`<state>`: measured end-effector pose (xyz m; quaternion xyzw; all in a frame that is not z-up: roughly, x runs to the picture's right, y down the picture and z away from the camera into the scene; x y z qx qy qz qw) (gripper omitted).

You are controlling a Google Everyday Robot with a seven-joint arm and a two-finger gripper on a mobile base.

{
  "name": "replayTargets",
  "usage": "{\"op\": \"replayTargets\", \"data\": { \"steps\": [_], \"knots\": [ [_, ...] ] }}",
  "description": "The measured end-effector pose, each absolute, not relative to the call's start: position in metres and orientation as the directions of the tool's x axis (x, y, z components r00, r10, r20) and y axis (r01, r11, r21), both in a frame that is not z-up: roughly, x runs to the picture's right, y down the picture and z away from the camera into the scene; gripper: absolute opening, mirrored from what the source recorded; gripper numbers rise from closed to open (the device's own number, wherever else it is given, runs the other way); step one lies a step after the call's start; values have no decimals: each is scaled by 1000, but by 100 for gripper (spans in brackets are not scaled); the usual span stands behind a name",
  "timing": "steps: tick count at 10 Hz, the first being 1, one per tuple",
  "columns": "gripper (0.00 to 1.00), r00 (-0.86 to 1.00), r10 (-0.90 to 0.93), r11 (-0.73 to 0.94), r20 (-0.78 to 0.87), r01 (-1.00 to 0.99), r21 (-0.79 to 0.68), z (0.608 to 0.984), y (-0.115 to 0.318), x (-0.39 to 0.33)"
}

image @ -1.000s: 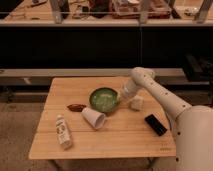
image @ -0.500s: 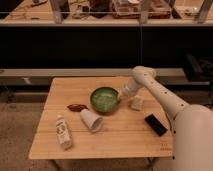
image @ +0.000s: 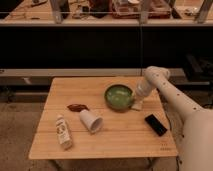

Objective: Drag the ceramic bowl in a circle

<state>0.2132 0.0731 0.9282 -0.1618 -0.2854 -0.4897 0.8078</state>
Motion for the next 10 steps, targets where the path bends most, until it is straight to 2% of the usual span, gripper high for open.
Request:
{"op": "replayTargets", "data": {
  "steps": [2, 6, 8, 10],
  "knots": [
    [18, 362, -687, 452, 630, 892, -19, 916, 95, 227],
    [18, 240, -726, 307, 645, 952, -8, 878, 142, 213],
    [18, 185, -746, 243, 640, 970, 2, 862, 153, 198],
    [18, 140, -779, 201, 612, 979, 31, 855, 142, 173]
  ]
}}
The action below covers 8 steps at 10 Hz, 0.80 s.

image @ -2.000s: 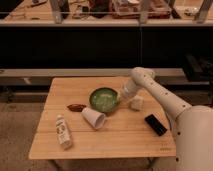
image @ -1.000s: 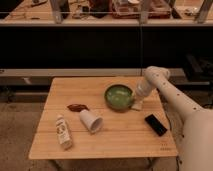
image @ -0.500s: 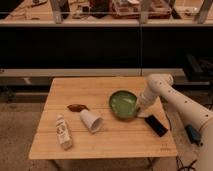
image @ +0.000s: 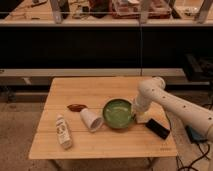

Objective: Drag the ceramic bowl in a circle

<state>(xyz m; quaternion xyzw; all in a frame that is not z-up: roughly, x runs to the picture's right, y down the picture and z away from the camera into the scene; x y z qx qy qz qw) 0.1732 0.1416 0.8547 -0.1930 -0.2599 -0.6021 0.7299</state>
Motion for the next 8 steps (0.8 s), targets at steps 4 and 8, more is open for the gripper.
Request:
{"op": "replayTargets", "data": {
  "steps": [4, 8],
  "knots": [
    [18, 119, -796, 190, 593, 980, 58, 872, 102, 140],
    [18, 130, -765, 239, 630, 967, 90, 904, 70, 136]
  ]
}}
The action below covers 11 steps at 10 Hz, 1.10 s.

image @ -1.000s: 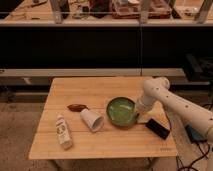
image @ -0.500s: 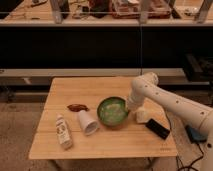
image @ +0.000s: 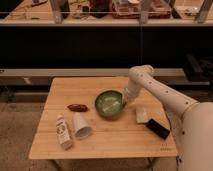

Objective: Drag the ceramic bowl in a circle

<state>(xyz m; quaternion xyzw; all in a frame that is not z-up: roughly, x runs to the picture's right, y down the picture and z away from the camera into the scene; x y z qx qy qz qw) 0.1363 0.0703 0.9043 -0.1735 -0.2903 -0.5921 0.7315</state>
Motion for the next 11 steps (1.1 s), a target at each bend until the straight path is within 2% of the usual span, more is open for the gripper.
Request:
{"op": "replayTargets", "data": {
  "steps": [3, 6, 11],
  "knots": [
    [18, 189, -758, 307, 624, 948, 86, 921, 36, 158],
    [18, 262, -730, 365, 631, 930, 37, 929, 33, 196],
    [18, 329, -715, 410, 618, 912, -11, 901, 45, 243]
  ]
}}
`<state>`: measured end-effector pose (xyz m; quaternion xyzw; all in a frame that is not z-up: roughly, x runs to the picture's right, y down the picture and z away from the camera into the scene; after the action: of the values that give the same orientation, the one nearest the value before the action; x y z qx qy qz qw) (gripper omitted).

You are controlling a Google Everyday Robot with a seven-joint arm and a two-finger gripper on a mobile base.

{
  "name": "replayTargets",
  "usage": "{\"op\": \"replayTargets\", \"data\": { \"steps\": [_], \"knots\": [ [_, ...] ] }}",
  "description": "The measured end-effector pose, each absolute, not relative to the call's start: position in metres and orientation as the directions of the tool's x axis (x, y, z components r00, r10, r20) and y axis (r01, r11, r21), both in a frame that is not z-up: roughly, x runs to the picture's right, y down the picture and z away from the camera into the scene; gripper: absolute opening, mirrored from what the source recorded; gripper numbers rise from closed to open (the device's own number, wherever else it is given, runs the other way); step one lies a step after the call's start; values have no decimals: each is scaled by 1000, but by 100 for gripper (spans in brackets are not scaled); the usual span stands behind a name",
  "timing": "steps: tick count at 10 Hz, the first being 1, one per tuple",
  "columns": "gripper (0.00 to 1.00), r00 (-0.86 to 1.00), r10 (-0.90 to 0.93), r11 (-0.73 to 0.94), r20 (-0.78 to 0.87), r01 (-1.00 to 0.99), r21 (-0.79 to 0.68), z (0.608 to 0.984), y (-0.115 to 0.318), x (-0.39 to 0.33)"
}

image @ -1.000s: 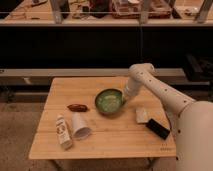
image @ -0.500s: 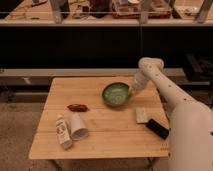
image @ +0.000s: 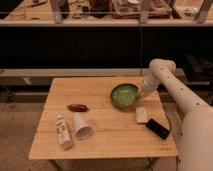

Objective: Drag the ceramic bowl in a circle

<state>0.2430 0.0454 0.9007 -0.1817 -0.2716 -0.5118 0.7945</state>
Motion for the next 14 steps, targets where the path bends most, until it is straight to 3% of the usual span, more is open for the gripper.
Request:
{"op": "replayTargets", "data": {
  "steps": [7, 14],
  "knots": [
    [18, 240, -707, 356, 666, 934, 41, 862, 98, 209],
    [18, 112, -749, 285, 653, 944, 165, 883, 69, 133]
  ]
}}
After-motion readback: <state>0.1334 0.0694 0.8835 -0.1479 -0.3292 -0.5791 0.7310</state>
